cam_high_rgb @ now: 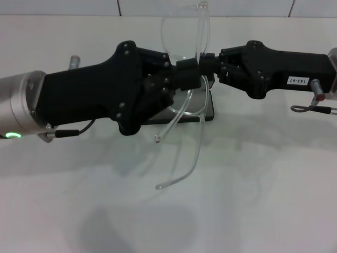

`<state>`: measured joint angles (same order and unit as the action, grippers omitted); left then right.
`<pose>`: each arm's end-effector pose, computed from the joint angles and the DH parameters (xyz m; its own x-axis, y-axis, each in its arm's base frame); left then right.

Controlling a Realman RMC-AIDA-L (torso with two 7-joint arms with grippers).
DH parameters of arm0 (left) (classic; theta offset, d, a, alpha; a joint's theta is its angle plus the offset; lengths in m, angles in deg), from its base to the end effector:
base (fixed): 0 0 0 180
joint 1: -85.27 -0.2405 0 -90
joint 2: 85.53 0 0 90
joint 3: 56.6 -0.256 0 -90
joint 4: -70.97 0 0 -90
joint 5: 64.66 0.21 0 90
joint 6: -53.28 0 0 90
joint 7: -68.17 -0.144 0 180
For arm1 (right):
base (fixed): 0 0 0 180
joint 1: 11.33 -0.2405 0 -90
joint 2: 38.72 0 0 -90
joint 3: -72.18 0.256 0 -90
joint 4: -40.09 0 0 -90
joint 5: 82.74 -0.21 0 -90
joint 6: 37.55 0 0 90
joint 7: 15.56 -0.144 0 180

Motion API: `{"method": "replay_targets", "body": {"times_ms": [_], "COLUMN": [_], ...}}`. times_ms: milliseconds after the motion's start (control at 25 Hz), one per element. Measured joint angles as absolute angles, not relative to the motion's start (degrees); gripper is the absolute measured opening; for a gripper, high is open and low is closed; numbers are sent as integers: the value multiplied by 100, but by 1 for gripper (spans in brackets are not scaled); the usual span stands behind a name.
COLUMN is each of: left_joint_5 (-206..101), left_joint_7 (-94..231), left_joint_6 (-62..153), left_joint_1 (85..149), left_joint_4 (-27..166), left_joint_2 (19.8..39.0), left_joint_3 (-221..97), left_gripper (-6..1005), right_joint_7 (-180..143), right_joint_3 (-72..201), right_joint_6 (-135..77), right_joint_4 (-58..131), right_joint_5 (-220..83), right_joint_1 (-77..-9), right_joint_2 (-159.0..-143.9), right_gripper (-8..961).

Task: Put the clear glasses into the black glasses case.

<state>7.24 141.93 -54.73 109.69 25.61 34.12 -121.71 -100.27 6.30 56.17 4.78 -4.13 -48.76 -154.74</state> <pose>-0.1674 0.2833 0.0227 0.5052 0.0262 0.8626 0.0252 -0.9996 0.0156 0.1507 0.3477 -0.0009 0.6472 -0.2537 -0.7189 -0.2390 -0.9630 0.1247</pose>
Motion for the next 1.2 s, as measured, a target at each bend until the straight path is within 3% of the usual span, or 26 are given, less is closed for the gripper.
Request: {"method": "replay_targets", "body": {"times_ms": [1200], "left_joint_5": [661], "left_joint_7": [13822], "left_joint_6": [-5279], "left_joint_1": [11049], "left_joint_4": [3177], "left_joint_2": [3427], "left_joint_3": [-12252], "left_gripper": [46], "right_joint_7": [-10254], "right_joint_3": [-280], "right_joint_6": [5920], "right_joint_4": [525], "right_joint_5": [-1672], "right_joint_1": [-4851], "right_joint_2": [-15491], "right_gripper": [56]}}
